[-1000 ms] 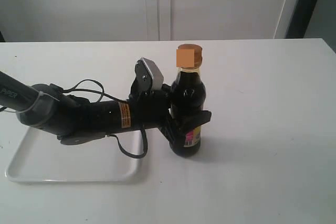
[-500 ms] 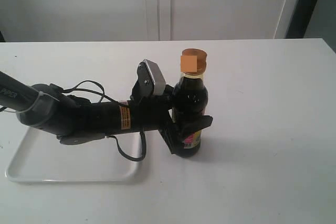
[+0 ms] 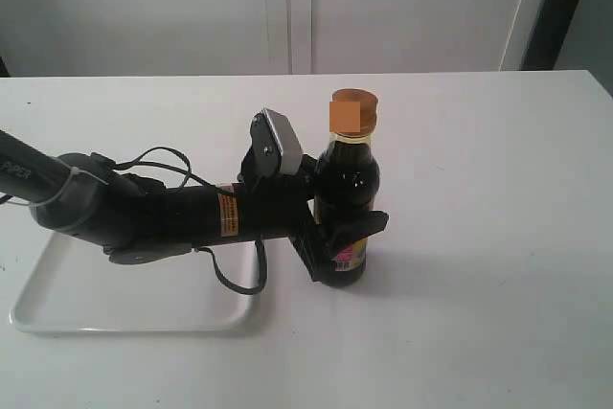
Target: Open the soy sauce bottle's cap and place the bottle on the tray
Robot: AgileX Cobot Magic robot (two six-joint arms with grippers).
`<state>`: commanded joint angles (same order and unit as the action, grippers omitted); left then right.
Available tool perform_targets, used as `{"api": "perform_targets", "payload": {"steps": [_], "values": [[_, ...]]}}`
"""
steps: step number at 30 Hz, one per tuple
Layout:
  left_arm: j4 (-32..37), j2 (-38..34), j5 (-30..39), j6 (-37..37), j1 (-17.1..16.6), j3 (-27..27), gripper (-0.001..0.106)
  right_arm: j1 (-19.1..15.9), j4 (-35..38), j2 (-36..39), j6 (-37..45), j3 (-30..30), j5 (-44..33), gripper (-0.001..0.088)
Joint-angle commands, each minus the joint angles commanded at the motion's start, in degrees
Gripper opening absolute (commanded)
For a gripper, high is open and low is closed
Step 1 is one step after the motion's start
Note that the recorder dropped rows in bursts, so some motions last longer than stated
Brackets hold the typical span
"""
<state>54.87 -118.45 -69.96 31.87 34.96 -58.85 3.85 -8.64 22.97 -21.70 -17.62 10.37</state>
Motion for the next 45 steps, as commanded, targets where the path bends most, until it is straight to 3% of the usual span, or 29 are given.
{"api": "perform_targets", "payload": {"steps": [5,9,11,12,14,16,17,19,22,28,33,42,45], "values": [[0.00,0.00,0.00,0.00,0.00,0.00,0.000,2.50,-5.11,12.43,0.23,-4.41,-3.72,0.0000],[-0.02,0.00,0.00,0.00,0.00,0.00,0.000,4.71,-7.60,19.97,1.43,-9.48,-13.97,0.0000],[-0.02,0.00,0.00,0.00,0.00,0.00,0.000,6.04,-6.39,24.00,5.02,-12.92,-22.73,0.0000],[-0.02,0.00,0.00,0.00,0.00,0.00,0.000,6.53,-4.07,25.41,9.09,-14.00,-26.05,0.0000],[-0.02,0.00,0.00,0.00,0.00,0.00,0.000,7.10,7.77,29.21,23.22,-17.00,-32.93,0.0000],[-0.02,0.00,0.00,0.00,0.00,0.00,0.000,7.10,24.68,33.06,41.89,-19.66,-40.40,0.0000],[-0.02,0.00,0.00,0.00,0.00,0.00,0.000,6.98,31.68,35.14,48.14,-21.16,-44.39,0.0000],[-0.02,0.00,0.00,-0.27,0.00,0.00,0.000,6.98,38.58,38.21,55.19,-23.65,-48.35,0.0000],[-0.02,0.00,0.00,-0.47,0.00,0.00,0.000,6.07,43.63,40.89,59.86,-26.17,-51.57,0.0000],[-0.02,0.00,0.00,-0.47,0.00,0.00,0.000,-0.01,59.44,47.61,72.91,-30.88,-63.02,0.0000],[-0.02,0.00,0.00,-0.47,0.00,0.00,0.000,-3.90,69.52,53.49,77.40,-32.98,-73.71,0.0000],[-0.02,0.00,0.00,-2.28,0.00,0.00,0.000,-2.67,90.69,58.58,80.55,-33.11,-77.40,0.0000],[-0.02,0.00,0.00,-2.28,0.00,0.00,0.000,-0.29,91.45,58.58,80.38,-33.11,-75.96,0.0000]]}}
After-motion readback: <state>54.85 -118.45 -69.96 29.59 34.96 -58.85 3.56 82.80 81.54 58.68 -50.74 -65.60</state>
